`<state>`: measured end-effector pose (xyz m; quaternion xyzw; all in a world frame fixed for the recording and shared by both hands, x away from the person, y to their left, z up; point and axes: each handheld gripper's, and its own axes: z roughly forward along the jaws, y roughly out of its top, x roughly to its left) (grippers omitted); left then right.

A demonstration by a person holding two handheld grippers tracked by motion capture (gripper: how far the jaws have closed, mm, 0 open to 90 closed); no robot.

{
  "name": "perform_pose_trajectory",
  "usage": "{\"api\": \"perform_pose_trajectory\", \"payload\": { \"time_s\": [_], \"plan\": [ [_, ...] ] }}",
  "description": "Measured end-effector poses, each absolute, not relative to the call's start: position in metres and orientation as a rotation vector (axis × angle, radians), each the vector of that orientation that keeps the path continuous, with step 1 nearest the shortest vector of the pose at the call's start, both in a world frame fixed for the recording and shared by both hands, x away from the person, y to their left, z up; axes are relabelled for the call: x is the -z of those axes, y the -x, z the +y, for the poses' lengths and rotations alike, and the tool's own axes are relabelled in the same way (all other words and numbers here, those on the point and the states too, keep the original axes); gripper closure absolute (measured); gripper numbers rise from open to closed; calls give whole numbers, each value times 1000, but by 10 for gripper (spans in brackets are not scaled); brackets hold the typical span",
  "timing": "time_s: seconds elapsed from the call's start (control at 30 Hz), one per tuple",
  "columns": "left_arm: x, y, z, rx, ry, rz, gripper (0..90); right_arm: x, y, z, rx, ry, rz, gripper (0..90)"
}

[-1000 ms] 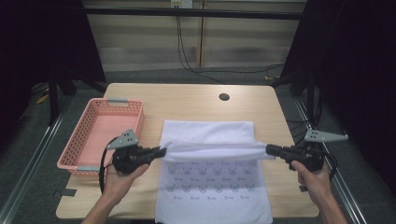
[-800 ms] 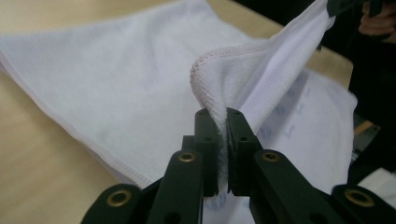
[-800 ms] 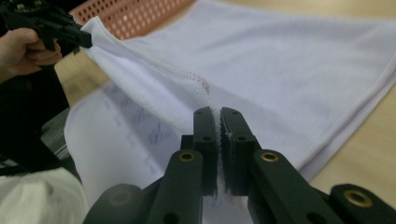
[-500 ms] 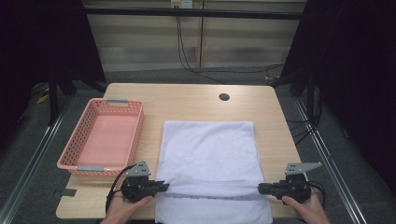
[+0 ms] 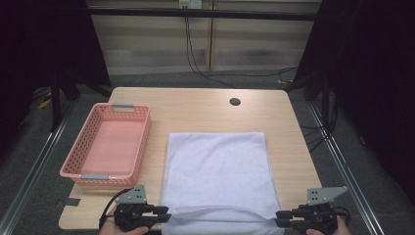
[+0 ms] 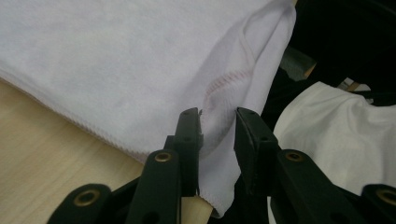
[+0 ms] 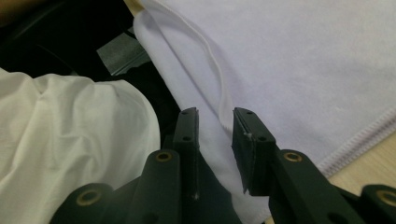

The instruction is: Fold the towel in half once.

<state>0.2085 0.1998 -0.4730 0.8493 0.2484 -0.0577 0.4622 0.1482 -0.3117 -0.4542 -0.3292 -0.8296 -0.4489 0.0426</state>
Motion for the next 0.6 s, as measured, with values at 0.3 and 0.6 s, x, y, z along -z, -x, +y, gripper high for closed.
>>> {"api": "perform_pose_trajectory", "payload": {
  "time_s": [0.3, 0.6],
  "plan": [
    [472, -239, 173, 53, -2097, 664, 632, 465, -182, -297, 1344, 1151, -2615, 671],
    [483, -220, 181, 156, -2196, 610, 575, 469, -173, -289, 1298, 1047, -2610, 670]
  ]
}}
